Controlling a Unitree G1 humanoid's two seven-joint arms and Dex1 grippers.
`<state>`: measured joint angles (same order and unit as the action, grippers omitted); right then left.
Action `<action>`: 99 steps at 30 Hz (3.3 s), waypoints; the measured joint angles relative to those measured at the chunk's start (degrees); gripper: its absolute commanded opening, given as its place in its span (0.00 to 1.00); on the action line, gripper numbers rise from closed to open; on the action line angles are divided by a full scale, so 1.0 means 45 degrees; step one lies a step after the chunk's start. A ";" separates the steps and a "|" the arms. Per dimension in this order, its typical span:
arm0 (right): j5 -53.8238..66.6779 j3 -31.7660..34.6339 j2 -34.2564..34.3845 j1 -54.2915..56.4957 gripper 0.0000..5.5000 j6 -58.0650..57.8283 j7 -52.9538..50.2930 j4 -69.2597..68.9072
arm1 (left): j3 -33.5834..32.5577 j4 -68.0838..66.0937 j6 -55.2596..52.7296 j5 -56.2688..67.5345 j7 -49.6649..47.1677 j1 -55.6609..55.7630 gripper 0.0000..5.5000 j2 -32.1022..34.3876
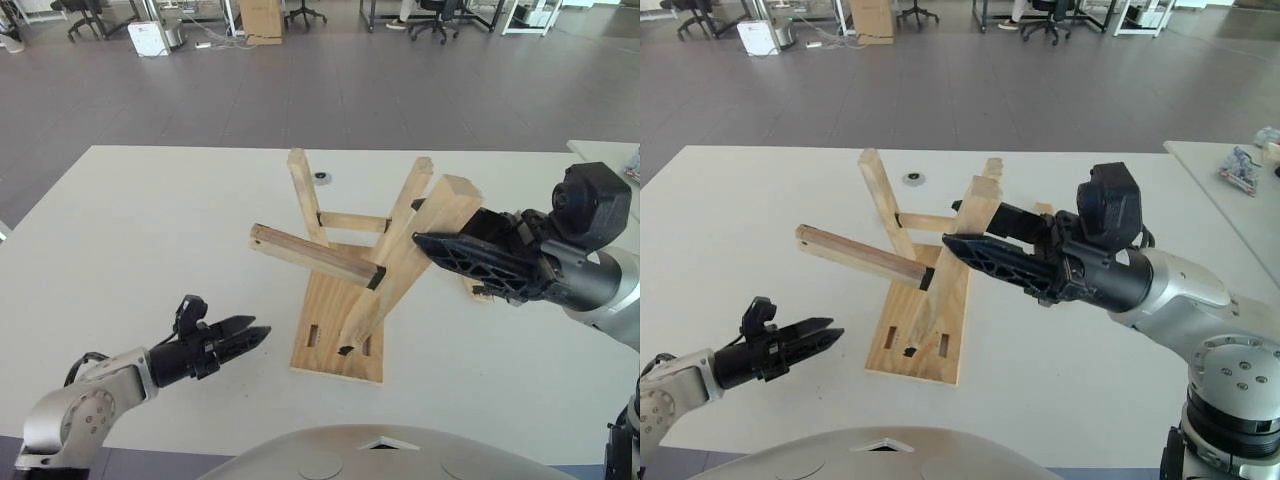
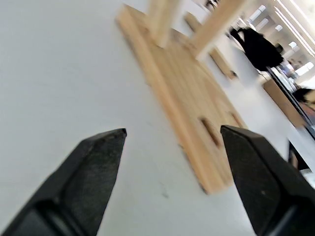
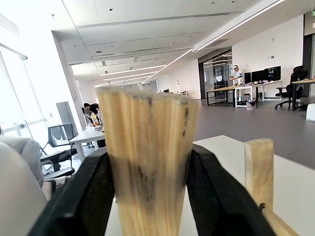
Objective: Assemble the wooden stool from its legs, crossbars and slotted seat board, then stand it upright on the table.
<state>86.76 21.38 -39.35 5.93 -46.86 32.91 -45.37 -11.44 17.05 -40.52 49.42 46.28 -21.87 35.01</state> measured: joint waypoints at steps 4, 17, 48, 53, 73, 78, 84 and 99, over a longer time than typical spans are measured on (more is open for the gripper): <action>-0.2434 -0.0438 -0.0283 -0.0964 0.37 0.0771 0.1869 -0.0174 | 0.0210 -0.0357 0.0789 -0.0714 0.0227 -0.0014 0.65 -0.0127; -0.6493 -0.1879 -0.0508 -0.1982 0.37 0.3113 0.4306 0.0139 | 0.0356 -0.1135 0.1406 -0.1502 0.1100 0.0205 0.65 -0.0170; -0.6794 -0.1826 -0.1417 -0.2858 0.37 0.4469 0.5894 0.1387 | 0.0410 -0.0934 0.1398 -0.1630 0.1330 0.0023 0.65 -0.0271; -0.6657 -0.1794 -0.1508 -0.2833 0.37 0.4328 0.5673 0.1239 | 0.0464 -0.0854 0.1395 -0.1630 0.1329 0.0015 0.65 -0.0271; -0.7679 -0.2540 -0.1348 -0.3261 0.37 0.4722 0.5887 0.1436 | 0.0929 -0.0911 0.1412 -0.2028 0.1512 0.0016 0.65 -0.0346; -0.8354 -0.3315 -0.1120 -0.3748 0.37 0.5500 0.5834 0.0959 | 0.0980 -0.0869 0.1628 -0.2105 0.1520 -0.0185 0.65 -0.0430; -0.8421 -0.3915 -0.0873 -0.4415 0.37 0.7268 0.6473 0.2216 | 0.1150 -0.0871 0.2164 -0.2152 0.1500 -0.0459 0.65 -0.0812; -0.8214 -0.5343 -0.1708 -0.2471 0.37 0.7604 0.6487 0.3471 | 0.1752 -0.2030 0.4740 -0.2619 0.1533 -0.0604 0.65 -0.1858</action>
<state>49.79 -2.66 -47.04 -5.19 -12.64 62.10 -29.75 -3.55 7.92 -19.19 37.63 53.18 -24.59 26.64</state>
